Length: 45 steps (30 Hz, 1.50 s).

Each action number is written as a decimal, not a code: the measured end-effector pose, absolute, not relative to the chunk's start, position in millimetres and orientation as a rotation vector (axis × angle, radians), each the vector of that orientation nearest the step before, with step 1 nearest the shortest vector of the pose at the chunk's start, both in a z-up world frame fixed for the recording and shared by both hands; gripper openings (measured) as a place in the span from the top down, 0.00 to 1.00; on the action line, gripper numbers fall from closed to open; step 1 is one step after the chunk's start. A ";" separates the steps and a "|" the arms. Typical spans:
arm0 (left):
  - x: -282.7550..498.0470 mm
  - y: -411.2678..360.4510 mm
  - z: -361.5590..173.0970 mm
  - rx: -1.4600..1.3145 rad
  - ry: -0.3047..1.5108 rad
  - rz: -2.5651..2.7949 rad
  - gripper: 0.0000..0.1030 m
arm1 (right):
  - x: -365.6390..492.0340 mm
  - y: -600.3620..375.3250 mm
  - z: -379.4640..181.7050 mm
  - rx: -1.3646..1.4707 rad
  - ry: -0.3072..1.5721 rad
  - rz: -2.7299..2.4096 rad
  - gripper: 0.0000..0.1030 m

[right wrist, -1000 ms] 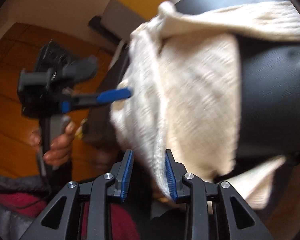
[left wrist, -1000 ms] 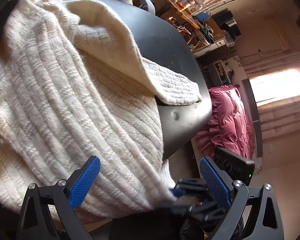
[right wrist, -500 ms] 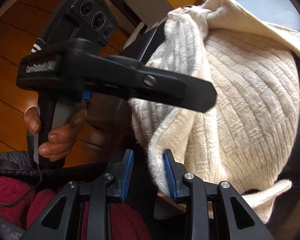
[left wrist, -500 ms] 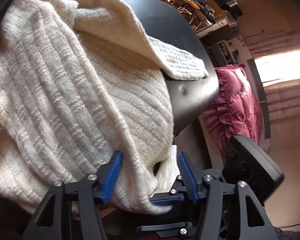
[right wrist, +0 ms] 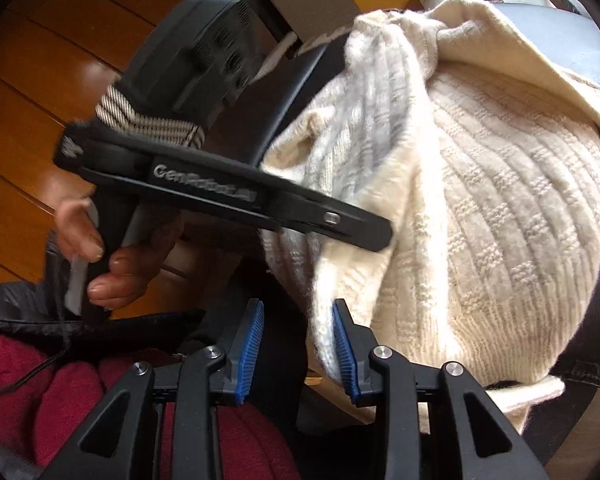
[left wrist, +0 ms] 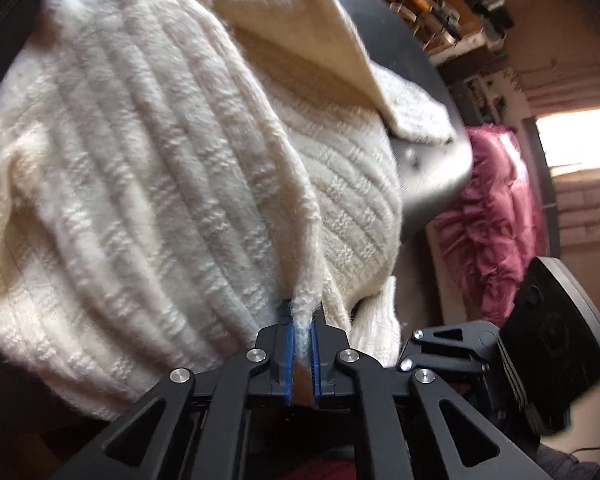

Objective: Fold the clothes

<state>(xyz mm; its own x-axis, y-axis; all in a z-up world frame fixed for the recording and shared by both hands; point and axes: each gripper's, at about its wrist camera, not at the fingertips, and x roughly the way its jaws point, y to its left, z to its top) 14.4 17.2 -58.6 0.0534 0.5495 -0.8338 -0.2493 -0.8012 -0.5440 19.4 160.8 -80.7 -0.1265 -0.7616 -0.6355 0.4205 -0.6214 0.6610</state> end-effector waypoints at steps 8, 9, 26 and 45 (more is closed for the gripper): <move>16.5 -62.2 -49.5 -1.666 -0.522 1.945 0.94 | -51.2 178.0 -96.3 1.509 -0.270 -2.246 0.67; 17.8 -70.4 -45.3 -1.640 -0.534 1.972 0.94 | -60.0 174.8 -96.9 1.545 -0.166 -2.277 0.71; -1.4 -215.9 -44.0 -1.598 -0.866 2.398 0.94 | -125.1 149.2 -65.6 1.439 -0.075 -2.376 0.71; -22.5 -225.3 -74.0 -1.695 -0.868 2.487 0.94 | -138.0 109.1 -91.7 1.546 -0.032 -2.406 0.73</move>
